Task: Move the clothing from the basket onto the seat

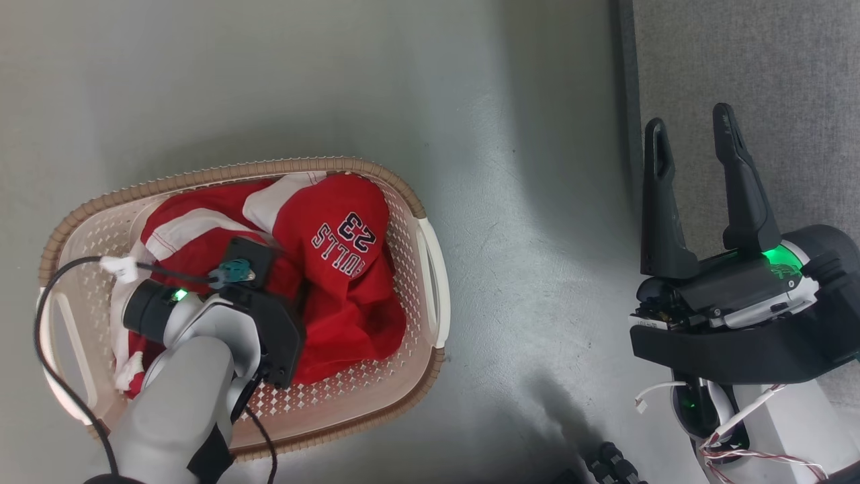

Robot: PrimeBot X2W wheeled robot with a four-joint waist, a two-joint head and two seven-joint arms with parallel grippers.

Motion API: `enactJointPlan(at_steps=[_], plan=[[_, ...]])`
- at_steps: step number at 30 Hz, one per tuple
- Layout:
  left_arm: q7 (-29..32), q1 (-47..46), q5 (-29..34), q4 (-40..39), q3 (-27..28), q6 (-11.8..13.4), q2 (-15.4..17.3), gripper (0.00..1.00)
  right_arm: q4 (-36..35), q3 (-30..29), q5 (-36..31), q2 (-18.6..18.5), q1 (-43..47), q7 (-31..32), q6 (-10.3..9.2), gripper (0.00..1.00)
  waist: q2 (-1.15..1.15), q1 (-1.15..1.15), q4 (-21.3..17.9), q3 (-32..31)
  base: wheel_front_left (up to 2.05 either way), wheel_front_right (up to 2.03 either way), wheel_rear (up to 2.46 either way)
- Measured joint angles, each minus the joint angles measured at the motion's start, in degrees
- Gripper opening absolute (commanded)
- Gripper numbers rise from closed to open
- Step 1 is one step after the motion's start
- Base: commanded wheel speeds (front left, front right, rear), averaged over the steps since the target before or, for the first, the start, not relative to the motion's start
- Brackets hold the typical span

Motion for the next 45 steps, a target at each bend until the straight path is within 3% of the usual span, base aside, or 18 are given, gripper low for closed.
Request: enactJointPlan(at_steps=[8,10,11,12,13,28,45], plan=[[4.27,-1.55,2.21,4.33,-3.49,0.00,-0.07,1.00,0.19,0.00,-0.42,0.56,0.01,0.00,0.08,1.00,0.00,0.00,-0.10,0.01,0.00,0.00,0.00],[5.14,-1.88,2.29,5.11,-3.94,0.00,-0.07,0.95,0.24,-0.04,-0.74,0.63,0.01,0.00,0.10,1.00,0.00,0.00,-0.08,-0.08,0.00,0.00,0.00],[5.33,-2.03,2.29,5.32,-3.98,0.00,-0.08,0.56,0.26,-0.09,-0.74,0.68,0.01,0.00,0.18,1.00,0.00,0.00,-0.08,-0.12,0.00,0.00,0.00],[5.33,-2.10,2.25,5.50,-3.97,0.00,-0.11,0.33,0.30,-0.16,-0.74,0.73,0.01,0.00,0.27,1.00,0.00,0.00,-0.06,-0.16,0.00,0.00,0.00],[5.34,-2.12,2.22,5.72,-3.97,0.00,-0.18,0.00,0.33,-0.24,-0.75,0.76,0.01,0.00,0.37,1.00,0.00,0.00,-0.04,-0.21,0.00,0.00,0.00],[1.16,-2.31,-0.34,5.98,-4.90,0.00,-1.63,0.00,2.38,-1.78,-0.74,1.59,-0.24,0.00,1.47,1.00,0.00,0.00,0.75,-2.71,0.00,0.00,0.00],[-9.02,1.94,-7.71,3.37,-5.56,0.00,-2.07,0.00,7.58,-4.64,-0.64,1.40,-0.24,0.01,4.00,1.00,0.00,0.00,2.71,-12.22,0.00,0.00,0.00]])
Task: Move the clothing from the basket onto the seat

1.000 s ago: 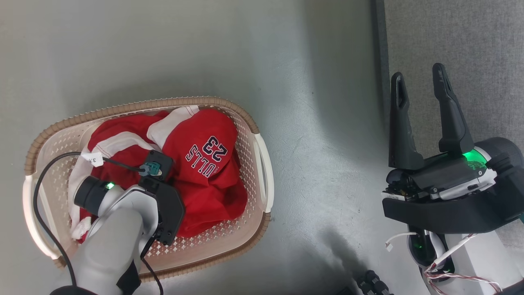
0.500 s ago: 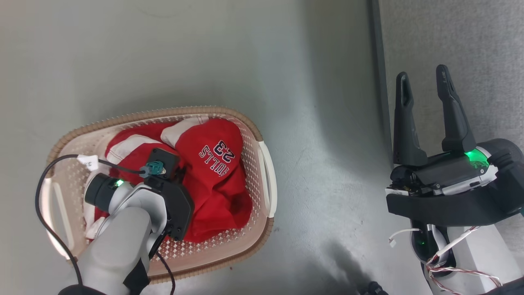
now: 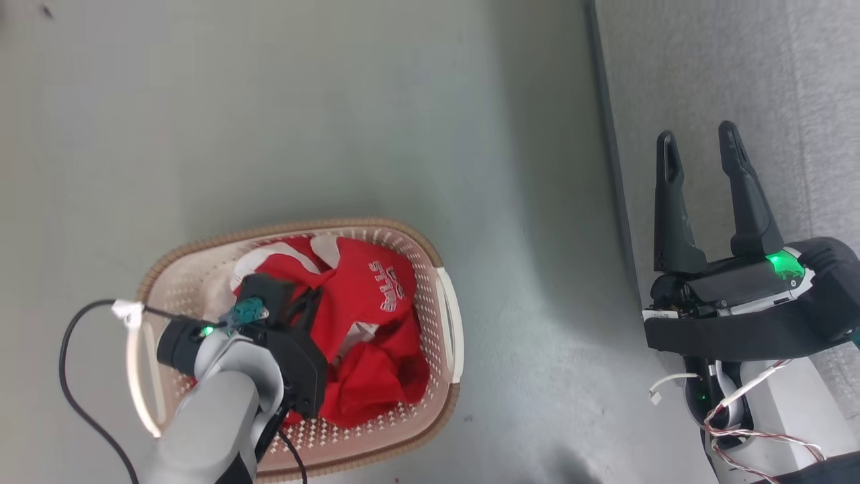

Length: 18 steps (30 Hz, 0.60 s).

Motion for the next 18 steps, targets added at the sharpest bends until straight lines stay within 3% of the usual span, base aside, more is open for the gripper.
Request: enactJointPlan(at_steps=[18], plan=[[-5.89,9.29,-8.83,-5.16,-2.94,-0.01,1.26,0.00,7.16,-2.37,2.09,-1.00,4.44,0.00,2.72,1.00,0.00,-0.01,2.76,-14.22,0.00,0.00,0.00]])
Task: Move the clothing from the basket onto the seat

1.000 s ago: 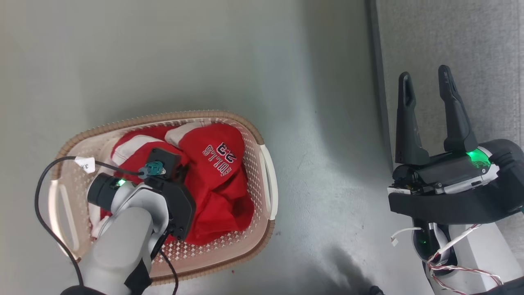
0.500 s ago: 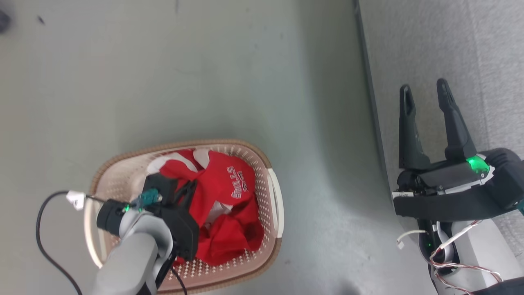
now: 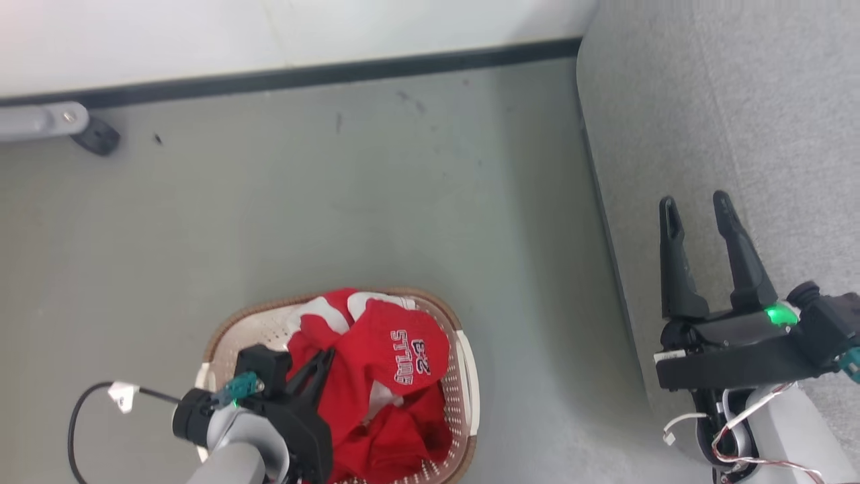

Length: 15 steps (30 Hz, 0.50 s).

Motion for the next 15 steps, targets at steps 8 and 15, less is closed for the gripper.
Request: enactJointPlan(at_steps=[8,15], plan=[[-0.57,4.85,-3.20,-1.94,-0.98,0.00,1.01,0.38,1.74,0.16,0.44,0.08,2.90,0.00,0.93,1.00,-0.01,0.00,0.91,-7.03,0.00,0.00,0.00],[-1.01,7.12,-4.87,-3.69,-0.94,0.00,1.88,1.00,2.81,0.13,0.94,0.13,4.29,0.00,1.43,1.00,0.00,0.00,1.06,-12.13,0.00,0.00,0.00]])
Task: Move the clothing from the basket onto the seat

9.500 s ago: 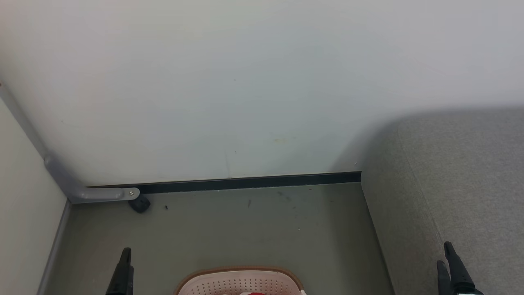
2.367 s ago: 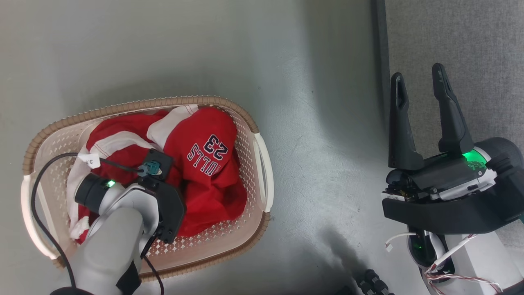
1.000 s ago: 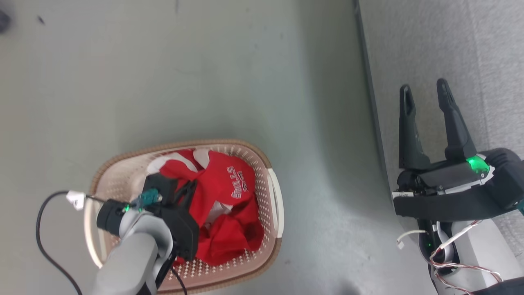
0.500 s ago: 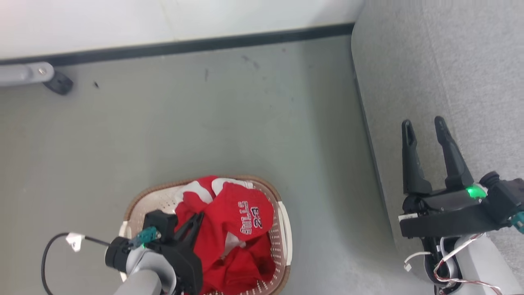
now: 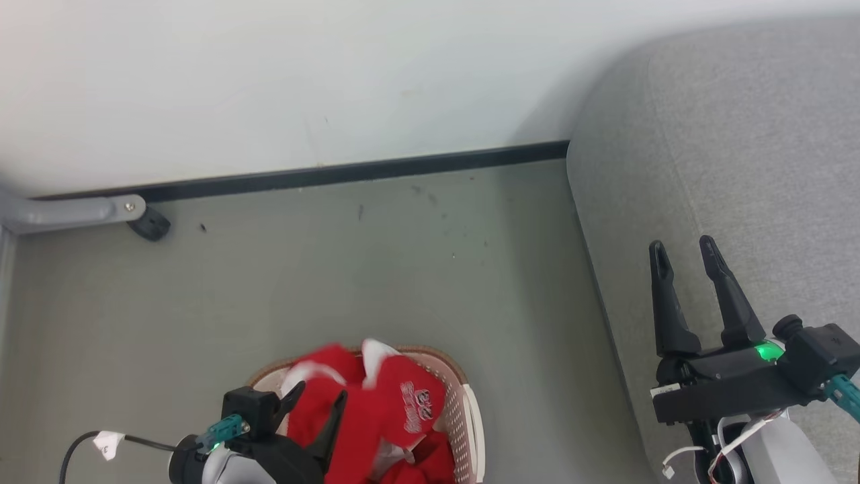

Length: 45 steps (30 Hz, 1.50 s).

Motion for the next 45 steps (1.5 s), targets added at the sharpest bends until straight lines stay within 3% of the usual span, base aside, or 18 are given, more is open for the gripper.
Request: enactJointPlan(at_steps=[17,33,45], plan=[[-0.54,6.42,-3.01,-7.82,4.32,0.02,2.83,1.00,0.23,-2.00,0.68,-1.13,5.10,0.00,0.51,1.00,0.01,0.00,1.47,-8.49,0.00,0.00,0.00],[-0.56,16.91,-3.33,-25.86,15.44,7.15,5.32,1.00,-1.79,-2.43,0.87,-2.66,10.29,0.00,0.76,1.00,0.01,0.01,3.34,-13.06,0.00,0.00,0.00],[-0.57,21.94,-0.62,-36.91,19.72,10.66,6.43,1.00,-1.94,-3.10,-0.20,-4.04,11.41,0.01,0.70,1.00,0.01,0.01,3.11,-13.36,0.00,0.00,0.00]])
